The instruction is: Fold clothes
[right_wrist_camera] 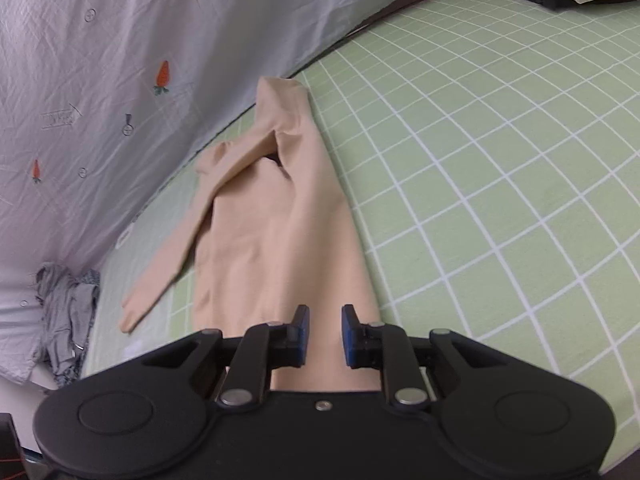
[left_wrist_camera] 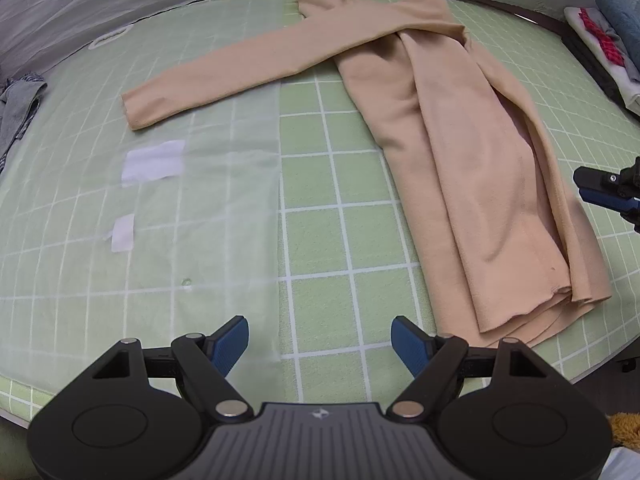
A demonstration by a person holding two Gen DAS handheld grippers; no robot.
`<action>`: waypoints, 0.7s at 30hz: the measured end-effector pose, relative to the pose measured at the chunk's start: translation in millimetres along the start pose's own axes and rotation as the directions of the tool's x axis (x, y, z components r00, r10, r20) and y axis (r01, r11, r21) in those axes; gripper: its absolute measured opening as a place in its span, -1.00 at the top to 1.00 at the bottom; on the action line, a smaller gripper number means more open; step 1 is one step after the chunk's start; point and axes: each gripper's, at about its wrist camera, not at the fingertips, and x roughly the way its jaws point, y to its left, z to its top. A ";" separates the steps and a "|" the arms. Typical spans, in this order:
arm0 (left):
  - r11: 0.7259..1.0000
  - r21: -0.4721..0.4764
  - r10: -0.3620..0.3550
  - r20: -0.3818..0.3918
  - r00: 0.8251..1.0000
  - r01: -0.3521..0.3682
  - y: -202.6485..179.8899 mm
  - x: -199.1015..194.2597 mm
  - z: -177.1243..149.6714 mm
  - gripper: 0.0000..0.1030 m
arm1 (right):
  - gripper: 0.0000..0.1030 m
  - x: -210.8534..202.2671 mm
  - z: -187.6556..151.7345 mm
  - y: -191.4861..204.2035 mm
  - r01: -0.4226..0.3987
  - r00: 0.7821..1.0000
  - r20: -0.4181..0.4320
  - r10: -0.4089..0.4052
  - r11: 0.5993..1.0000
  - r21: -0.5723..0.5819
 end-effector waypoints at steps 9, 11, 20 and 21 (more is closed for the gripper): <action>0.999 -0.049 -0.003 0.008 1.000 0.003 5.5 3.8 9.9 -0.54 | 0.64 29.2 -18.4 33.3 -0.035 0.988 -0.154 -0.006 0.964 -0.265; 0.997 -0.084 0.003 0.020 1.000 -0.002 12.7 3.4 17.2 -0.54 | 0.59 23.6 -12.3 36.9 -0.051 0.991 -0.132 0.012 0.956 -0.289; 0.957 -0.284 0.092 0.079 0.993 -0.066 71.4 4.1 57.4 -0.54 | 0.42 21.3 43.5 52.2 0.001 1.000 0.017 0.006 0.917 -0.400; 0.950 -0.302 0.106 0.082 0.991 -0.077 79.1 5.4 62.0 -0.54 | 0.42 24.4 51.1 53.5 0.011 1.000 0.026 -0.001 0.915 -0.404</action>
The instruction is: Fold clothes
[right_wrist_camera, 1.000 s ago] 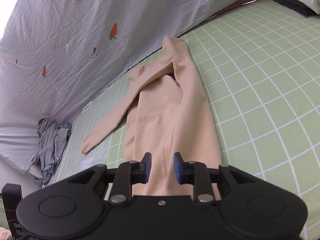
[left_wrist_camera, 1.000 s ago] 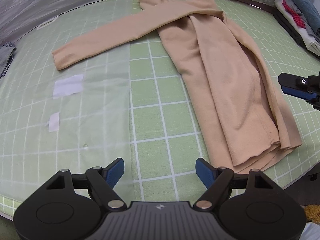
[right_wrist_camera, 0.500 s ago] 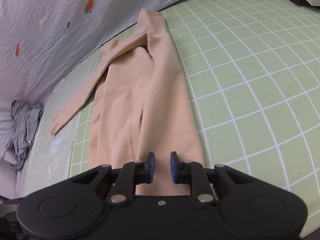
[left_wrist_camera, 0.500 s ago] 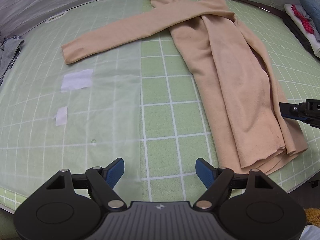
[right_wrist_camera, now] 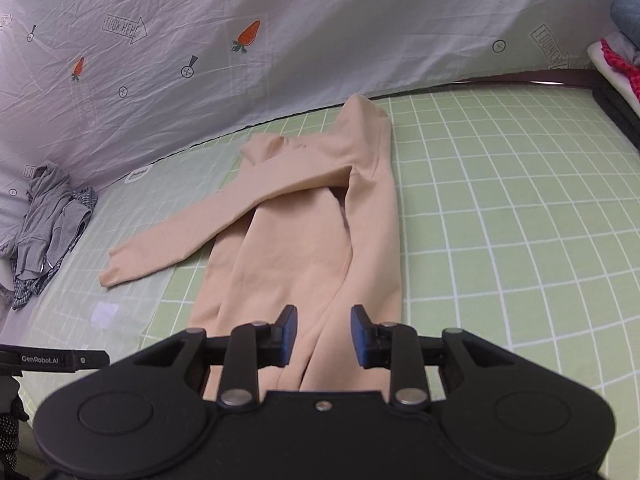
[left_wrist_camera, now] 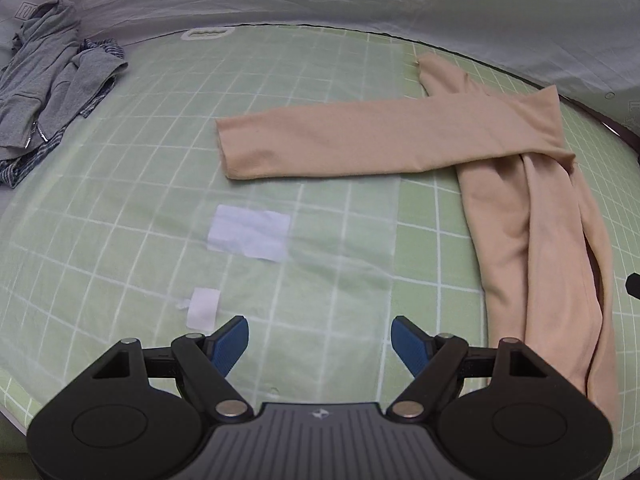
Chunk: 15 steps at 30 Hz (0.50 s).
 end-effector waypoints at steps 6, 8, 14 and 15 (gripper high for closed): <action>0.992 -0.092 0.086 0.030 0.996 -0.083 34.0 19.3 38.7 -0.54 | 0.42 30.8 58.7 -6.2 0.043 0.997 0.065 -0.040 0.998 -0.050; 0.988 -0.116 0.111 0.031 0.993 -0.106 42.4 29.2 51.9 -0.54 | 0.33 44.6 79.6 -7.5 0.049 0.996 0.080 -0.044 0.997 -0.067; 0.975 -0.193 0.119 0.020 0.993 -0.113 57.3 61.0 86.1 -0.54 | 0.26 105.0 135.0 -11.4 0.057 0.997 0.065 -0.049 0.990 -0.131; 0.973 -0.205 0.117 0.016 0.993 -0.111 57.6 66.1 90.5 -0.54 | 0.24 115.5 141.3 -12.6 0.057 0.997 0.053 -0.050 0.990 -0.131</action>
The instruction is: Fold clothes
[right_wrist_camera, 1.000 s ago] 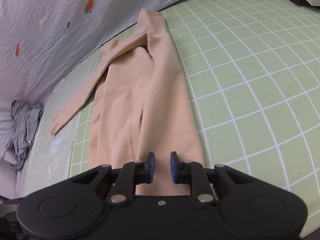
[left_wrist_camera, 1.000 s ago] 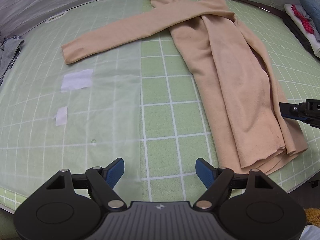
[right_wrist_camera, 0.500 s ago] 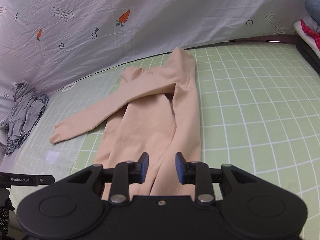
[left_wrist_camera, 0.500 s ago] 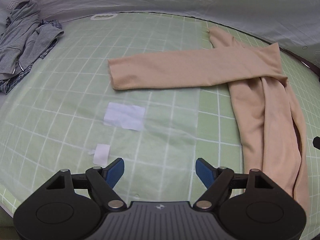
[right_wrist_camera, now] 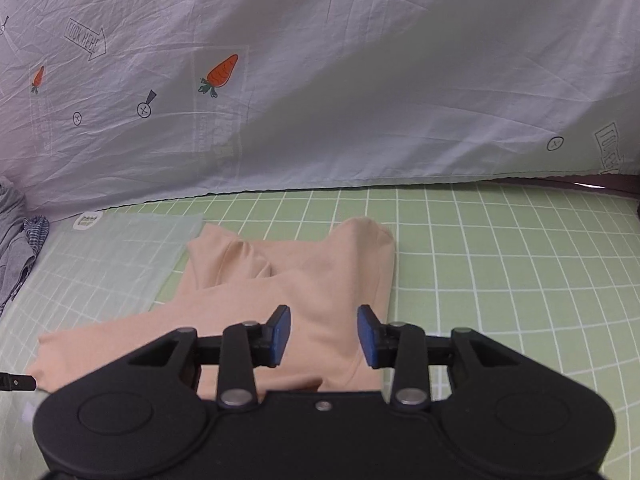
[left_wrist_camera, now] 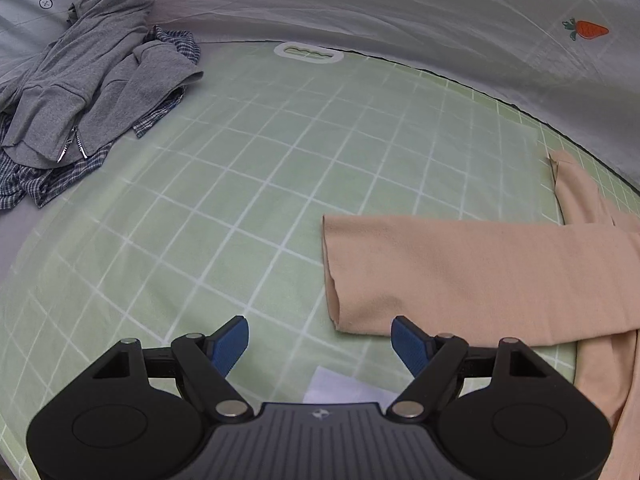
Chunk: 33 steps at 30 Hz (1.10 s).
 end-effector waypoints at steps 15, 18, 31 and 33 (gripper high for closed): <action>0.995 0.089 -0.050 0.050 0.997 0.046 -25.5 12.5 8.0 0.91 | 0.91 50.7 14.9 -10.5 -0.050 0.997 -0.054 0.050 0.999 -0.006; 0.995 0.084 -0.059 0.092 0.994 0.051 -26.7 -1.0 8.9 0.92 | 0.92 38.6 24.3 -22.5 -0.081 0.997 -0.014 0.082 0.995 0.061; 0.996 -0.002 -0.086 0.338 0.937 0.092 -6.3 -111.4 26.8 0.92 | 0.92 -1.0 55.0 -30.1 -0.213 0.973 0.127 0.193 0.961 0.176; 0.996 -0.017 -0.078 0.329 0.941 0.088 -3.4 -105.5 27.4 0.92 | 0.92 10.4 57.5 -24.3 -0.201 0.977 0.108 0.184 0.964 0.172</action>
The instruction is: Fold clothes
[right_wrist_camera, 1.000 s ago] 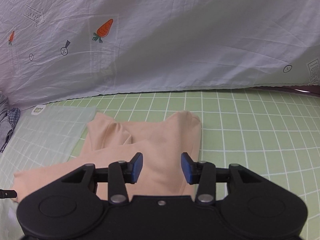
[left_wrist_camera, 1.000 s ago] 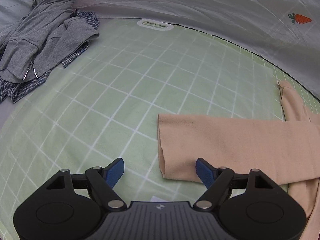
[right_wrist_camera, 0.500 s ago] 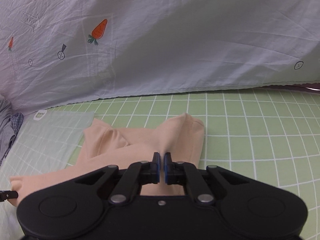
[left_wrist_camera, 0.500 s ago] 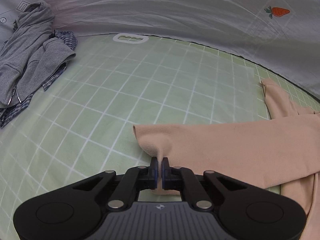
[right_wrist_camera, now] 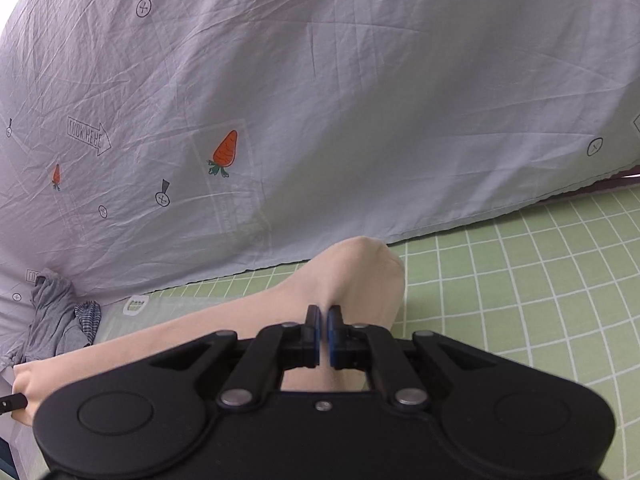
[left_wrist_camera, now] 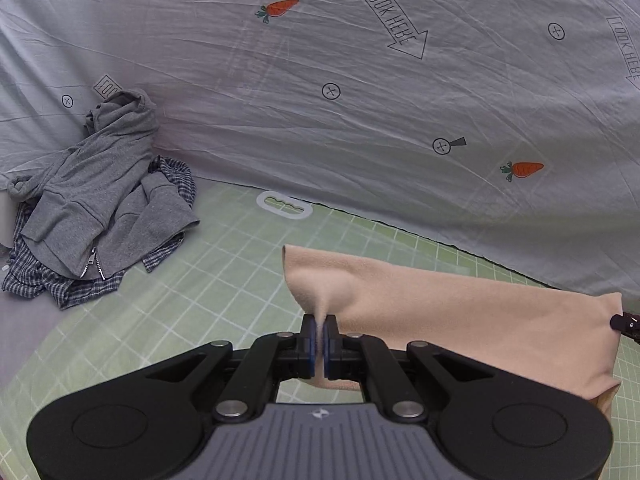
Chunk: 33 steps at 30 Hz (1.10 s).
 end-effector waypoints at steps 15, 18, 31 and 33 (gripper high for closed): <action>0.995 -0.052 0.077 -0.199 0.977 -0.089 26.7 74.6 -36.2 0.92 | 0.93 118.0 -13.0 17.4 0.117 0.968 -0.201 -0.149 0.980 -0.162; 0.993 -0.064 0.077 -0.233 0.969 -0.094 31.1 84.7 -42.0 0.92 | 0.91 126.8 -5.4 18.7 0.109 0.969 -0.200 -0.148 0.975 -0.195; 0.991 -0.131 -0.031 -0.209 0.978 0.003 14.2 78.0 -45.3 0.92 | -0.58 33.8 -22.1 -19.1 0.166 0.976 -0.148 -0.161 0.986 0.019; 0.991 -0.121 -0.078 -0.197 0.977 0.054 1.0 72.2 -46.7 0.92 | -0.59 9.8 -44.3 -22.8 0.208 0.966 -0.162 -0.204 0.978 0.006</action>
